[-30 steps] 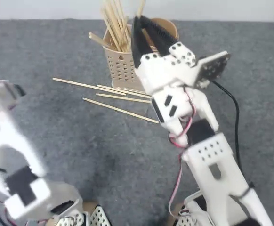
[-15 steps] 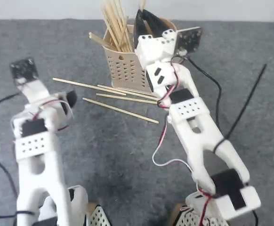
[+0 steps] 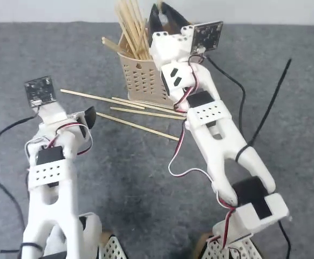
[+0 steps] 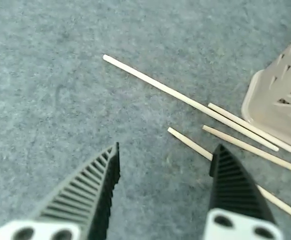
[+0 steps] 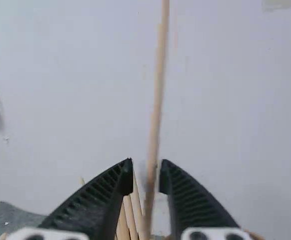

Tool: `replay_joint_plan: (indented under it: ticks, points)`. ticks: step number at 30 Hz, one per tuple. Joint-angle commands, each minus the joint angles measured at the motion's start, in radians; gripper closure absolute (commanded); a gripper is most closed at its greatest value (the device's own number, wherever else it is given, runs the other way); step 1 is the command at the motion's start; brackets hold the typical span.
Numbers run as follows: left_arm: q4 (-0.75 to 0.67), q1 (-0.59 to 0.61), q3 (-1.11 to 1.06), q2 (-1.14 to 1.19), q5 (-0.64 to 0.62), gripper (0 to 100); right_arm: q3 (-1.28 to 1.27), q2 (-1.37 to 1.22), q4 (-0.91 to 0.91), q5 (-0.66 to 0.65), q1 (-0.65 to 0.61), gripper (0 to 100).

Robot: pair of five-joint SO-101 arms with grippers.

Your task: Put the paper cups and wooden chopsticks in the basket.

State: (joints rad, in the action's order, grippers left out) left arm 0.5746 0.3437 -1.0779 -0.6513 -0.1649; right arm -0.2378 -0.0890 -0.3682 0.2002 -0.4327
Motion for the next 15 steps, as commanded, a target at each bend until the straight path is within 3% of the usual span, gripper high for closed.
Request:
replay_joint_plan:
  ticks: [1,7,15]
  points:
    - [-0.049,-0.015,0.001,-0.038,-0.012,71,0.057,0.019,-0.016,-0.009,-0.024,79.4]
    - [-0.245,-0.048,-0.096,-0.037,-0.130,70,-0.028,0.160,-0.012,-0.009,-0.024,87.2]
    - [-0.192,-0.138,0.033,0.190,-0.169,70,-0.319,0.690,0.366,-0.006,-0.048,88.6]
